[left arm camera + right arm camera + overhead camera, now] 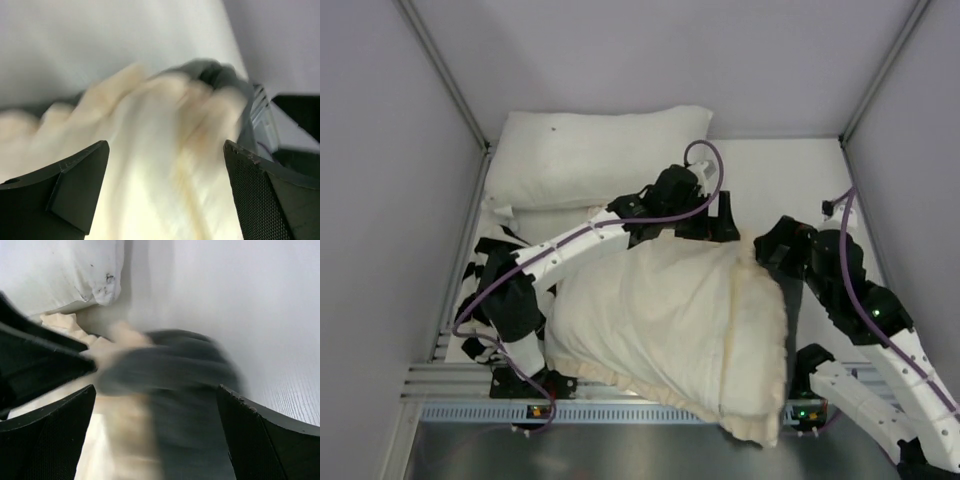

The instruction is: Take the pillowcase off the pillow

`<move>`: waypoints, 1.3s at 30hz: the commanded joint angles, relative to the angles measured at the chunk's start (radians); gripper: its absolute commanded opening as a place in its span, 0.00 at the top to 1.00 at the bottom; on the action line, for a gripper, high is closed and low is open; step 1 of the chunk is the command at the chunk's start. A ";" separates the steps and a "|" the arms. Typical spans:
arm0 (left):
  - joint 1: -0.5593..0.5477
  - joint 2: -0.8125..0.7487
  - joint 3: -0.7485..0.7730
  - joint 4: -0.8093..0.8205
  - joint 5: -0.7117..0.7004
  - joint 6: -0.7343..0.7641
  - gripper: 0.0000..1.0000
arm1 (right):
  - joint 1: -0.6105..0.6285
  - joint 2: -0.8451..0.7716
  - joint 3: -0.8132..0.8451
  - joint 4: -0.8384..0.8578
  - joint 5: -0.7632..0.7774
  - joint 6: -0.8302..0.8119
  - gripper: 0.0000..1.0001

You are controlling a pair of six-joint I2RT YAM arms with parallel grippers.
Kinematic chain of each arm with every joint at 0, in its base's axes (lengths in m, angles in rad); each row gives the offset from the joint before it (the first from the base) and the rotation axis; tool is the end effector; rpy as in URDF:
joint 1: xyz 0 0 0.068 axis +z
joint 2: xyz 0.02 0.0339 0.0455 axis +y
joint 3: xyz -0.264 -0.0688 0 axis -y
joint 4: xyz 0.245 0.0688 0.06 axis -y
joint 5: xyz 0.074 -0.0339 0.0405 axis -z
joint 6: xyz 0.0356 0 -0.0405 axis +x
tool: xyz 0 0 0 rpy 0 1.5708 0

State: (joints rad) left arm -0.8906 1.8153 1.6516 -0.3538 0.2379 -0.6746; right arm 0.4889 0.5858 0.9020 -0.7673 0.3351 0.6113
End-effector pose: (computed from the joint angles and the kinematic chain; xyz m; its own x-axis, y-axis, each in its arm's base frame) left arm 0.2638 -0.3394 0.3352 -0.7954 0.0181 -0.6059 0.4963 0.5932 -0.6338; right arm 0.1036 0.0418 0.3457 -0.4198 0.3906 -0.8193 0.0717 0.9141 0.3991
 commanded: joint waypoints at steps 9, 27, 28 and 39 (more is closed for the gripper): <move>-0.031 -0.409 -0.429 -0.025 -0.121 0.018 0.01 | 0.008 0.040 0.032 0.094 -0.037 -0.027 0.01; -0.324 0.073 -0.116 -0.085 -0.278 0.061 0.04 | 0.007 -0.133 0.126 -0.119 -0.071 0.042 0.01; -0.329 0.088 -0.110 -0.086 -0.275 0.063 0.04 | 0.007 -0.136 0.127 -0.125 -0.068 0.042 0.01; -0.210 0.222 -0.172 -0.061 -0.270 0.033 0.46 | 0.008 -0.123 0.104 -0.162 -0.042 0.028 0.01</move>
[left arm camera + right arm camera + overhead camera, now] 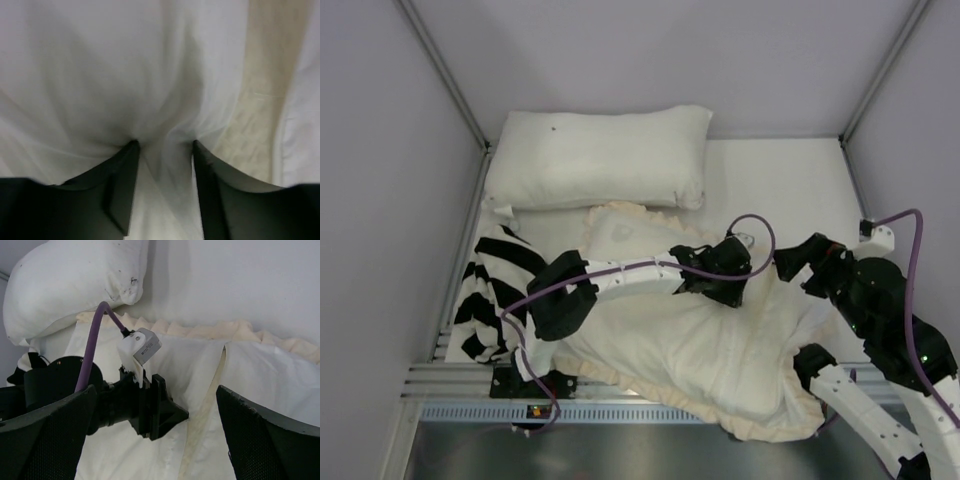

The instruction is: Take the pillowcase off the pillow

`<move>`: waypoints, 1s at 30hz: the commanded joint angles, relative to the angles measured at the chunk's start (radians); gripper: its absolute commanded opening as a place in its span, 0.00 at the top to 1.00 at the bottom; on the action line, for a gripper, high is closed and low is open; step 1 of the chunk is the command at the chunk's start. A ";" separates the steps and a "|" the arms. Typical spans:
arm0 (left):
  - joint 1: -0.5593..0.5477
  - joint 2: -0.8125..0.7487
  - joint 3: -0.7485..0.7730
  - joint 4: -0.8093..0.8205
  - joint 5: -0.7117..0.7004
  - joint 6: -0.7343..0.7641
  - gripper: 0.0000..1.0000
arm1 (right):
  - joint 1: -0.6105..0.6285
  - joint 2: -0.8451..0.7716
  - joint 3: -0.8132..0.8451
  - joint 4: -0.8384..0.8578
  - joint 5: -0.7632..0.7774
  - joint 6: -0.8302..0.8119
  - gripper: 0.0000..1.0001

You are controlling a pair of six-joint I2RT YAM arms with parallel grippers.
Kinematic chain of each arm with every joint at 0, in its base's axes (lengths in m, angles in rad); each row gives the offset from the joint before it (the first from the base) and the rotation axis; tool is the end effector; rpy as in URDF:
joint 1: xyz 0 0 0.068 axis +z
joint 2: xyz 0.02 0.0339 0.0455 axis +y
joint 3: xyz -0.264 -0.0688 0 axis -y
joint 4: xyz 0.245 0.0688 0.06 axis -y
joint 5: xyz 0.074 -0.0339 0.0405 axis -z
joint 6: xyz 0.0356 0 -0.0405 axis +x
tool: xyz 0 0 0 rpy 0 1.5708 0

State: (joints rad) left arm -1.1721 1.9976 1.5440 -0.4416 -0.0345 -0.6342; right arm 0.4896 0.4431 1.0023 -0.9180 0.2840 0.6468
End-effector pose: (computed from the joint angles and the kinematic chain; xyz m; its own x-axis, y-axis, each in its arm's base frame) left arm 0.1736 -0.4090 0.2149 -0.7848 0.3376 -0.5197 0.5557 0.7547 -0.3489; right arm 0.0564 0.0188 0.3695 -0.3798 0.4531 -0.8065 0.0113 0.8740 0.4857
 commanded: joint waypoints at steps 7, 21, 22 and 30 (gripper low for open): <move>0.285 0.000 -0.362 0.277 0.148 -0.076 0.82 | 0.007 0.143 -0.037 0.024 -0.006 -0.021 0.00; 0.514 -0.324 -0.686 0.432 0.232 -0.068 0.94 | 0.009 0.535 -0.087 0.240 -0.101 -0.073 0.01; 0.512 -0.336 -0.688 0.434 0.240 -0.070 0.94 | 0.007 0.557 -0.067 0.248 -0.103 -0.073 0.01; 0.485 -0.411 -0.627 0.489 0.354 -0.094 0.87 | 0.009 0.773 -0.031 0.349 -0.114 -0.055 0.01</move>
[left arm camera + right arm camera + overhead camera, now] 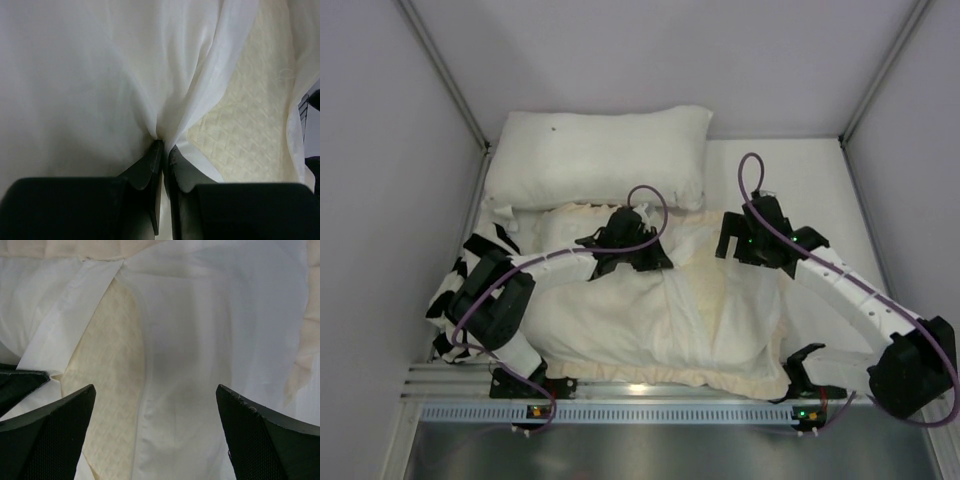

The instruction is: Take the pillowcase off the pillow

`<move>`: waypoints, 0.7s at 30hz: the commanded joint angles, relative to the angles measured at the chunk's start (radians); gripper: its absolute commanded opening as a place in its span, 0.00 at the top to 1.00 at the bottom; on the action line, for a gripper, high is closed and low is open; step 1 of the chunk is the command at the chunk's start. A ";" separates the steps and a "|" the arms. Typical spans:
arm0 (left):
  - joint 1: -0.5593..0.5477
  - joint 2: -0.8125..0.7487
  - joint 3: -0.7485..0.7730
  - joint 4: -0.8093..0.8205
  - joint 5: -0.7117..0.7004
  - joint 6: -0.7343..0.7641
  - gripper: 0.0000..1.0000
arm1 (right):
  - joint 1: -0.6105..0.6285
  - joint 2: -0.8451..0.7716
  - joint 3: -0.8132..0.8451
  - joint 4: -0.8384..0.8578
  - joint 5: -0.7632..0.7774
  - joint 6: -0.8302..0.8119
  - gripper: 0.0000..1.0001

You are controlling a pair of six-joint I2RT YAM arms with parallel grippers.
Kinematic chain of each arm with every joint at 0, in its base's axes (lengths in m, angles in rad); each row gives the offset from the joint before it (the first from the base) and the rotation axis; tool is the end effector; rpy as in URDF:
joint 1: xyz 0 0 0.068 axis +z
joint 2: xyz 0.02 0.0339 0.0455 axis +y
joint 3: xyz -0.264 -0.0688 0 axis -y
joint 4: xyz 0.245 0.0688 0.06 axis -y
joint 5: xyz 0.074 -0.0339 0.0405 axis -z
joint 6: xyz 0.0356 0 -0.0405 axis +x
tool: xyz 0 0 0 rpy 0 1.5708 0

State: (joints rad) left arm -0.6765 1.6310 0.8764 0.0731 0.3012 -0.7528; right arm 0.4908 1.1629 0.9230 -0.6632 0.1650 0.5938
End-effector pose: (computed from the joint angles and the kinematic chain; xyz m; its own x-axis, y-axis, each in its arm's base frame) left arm 0.2580 -0.2207 0.1849 -0.8901 -0.1227 -0.4390 0.2316 0.7078 -0.6674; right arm 0.2101 0.1056 0.2702 -0.7840 0.2068 -0.5854 0.0765 0.9679 0.2395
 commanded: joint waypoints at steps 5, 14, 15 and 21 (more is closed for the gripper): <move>-0.015 -0.030 0.073 -0.044 0.033 0.027 0.84 | -0.001 0.112 0.028 0.119 0.103 0.003 0.00; -0.035 -0.056 0.125 -0.110 0.038 0.043 0.81 | -0.061 -0.001 -0.125 0.152 0.097 0.035 0.39; -0.041 -0.057 0.139 -0.124 0.029 0.055 0.80 | -0.064 -0.037 -0.140 0.152 0.100 0.038 0.48; -0.118 -0.051 0.289 -0.242 -0.031 0.093 0.65 | -0.122 -0.080 -0.216 0.152 0.084 0.023 0.88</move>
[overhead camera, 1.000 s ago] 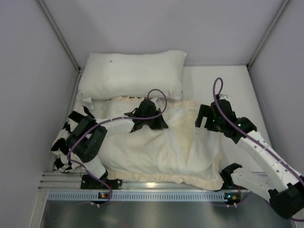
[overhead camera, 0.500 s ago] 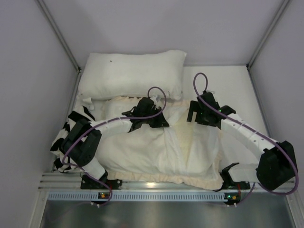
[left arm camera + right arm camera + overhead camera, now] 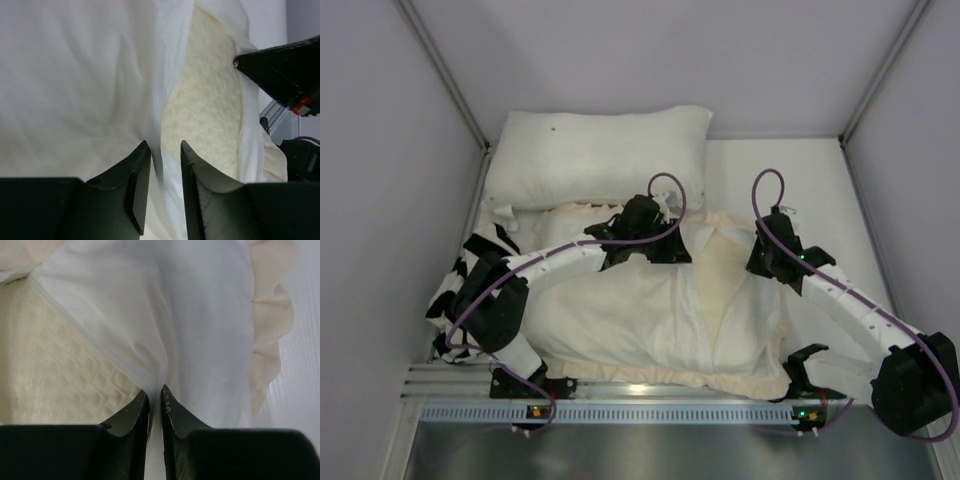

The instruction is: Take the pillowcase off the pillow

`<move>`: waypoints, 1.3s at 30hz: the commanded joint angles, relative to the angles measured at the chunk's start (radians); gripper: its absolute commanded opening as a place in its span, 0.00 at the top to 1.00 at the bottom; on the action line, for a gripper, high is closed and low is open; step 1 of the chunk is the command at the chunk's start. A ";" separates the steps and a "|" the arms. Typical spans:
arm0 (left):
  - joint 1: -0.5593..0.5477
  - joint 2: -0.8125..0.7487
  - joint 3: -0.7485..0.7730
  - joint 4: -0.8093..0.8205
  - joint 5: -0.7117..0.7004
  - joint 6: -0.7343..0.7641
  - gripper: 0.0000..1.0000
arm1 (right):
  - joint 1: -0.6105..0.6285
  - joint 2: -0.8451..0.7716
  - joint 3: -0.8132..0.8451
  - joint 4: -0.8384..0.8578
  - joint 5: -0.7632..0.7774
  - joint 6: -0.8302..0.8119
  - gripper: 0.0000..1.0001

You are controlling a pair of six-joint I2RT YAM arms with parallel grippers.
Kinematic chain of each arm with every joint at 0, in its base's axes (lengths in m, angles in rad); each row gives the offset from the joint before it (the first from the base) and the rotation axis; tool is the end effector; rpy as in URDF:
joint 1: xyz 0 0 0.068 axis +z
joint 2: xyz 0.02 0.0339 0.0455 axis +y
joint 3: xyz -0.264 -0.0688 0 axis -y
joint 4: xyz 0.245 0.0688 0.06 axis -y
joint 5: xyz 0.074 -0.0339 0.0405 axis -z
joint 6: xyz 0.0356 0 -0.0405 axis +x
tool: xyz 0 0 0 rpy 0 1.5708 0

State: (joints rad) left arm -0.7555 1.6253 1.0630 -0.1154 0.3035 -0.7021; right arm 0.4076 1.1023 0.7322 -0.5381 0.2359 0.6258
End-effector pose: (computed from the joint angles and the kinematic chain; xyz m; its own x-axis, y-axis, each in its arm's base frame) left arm 0.2531 -0.2530 0.2296 -0.8805 -0.0173 -0.4737 0.3342 0.6861 -0.6462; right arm 0.2032 0.0787 0.2307 -0.7351 0.3029 -0.6065 0.2186 0.9527 0.2110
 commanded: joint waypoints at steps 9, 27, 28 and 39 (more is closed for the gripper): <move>-0.139 0.096 0.273 -0.089 -0.029 0.066 0.35 | -0.079 -0.127 -0.079 0.027 -0.049 -0.026 1.00; -0.246 0.383 0.440 -0.164 -0.080 0.070 0.01 | -0.217 -0.179 -0.116 0.029 -0.201 -0.083 1.00; -0.251 0.390 0.462 -0.164 -0.063 0.069 0.01 | -0.216 -0.177 -0.116 0.029 -0.207 -0.084 1.00; -0.268 0.560 0.555 -0.251 -0.253 0.061 0.10 | -0.220 -0.208 -0.119 0.029 -0.230 -0.074 1.00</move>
State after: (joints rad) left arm -1.0153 2.0888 1.6100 -0.3443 0.1352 -0.6502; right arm 0.2058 0.9226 0.6151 -0.5228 0.0147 0.5591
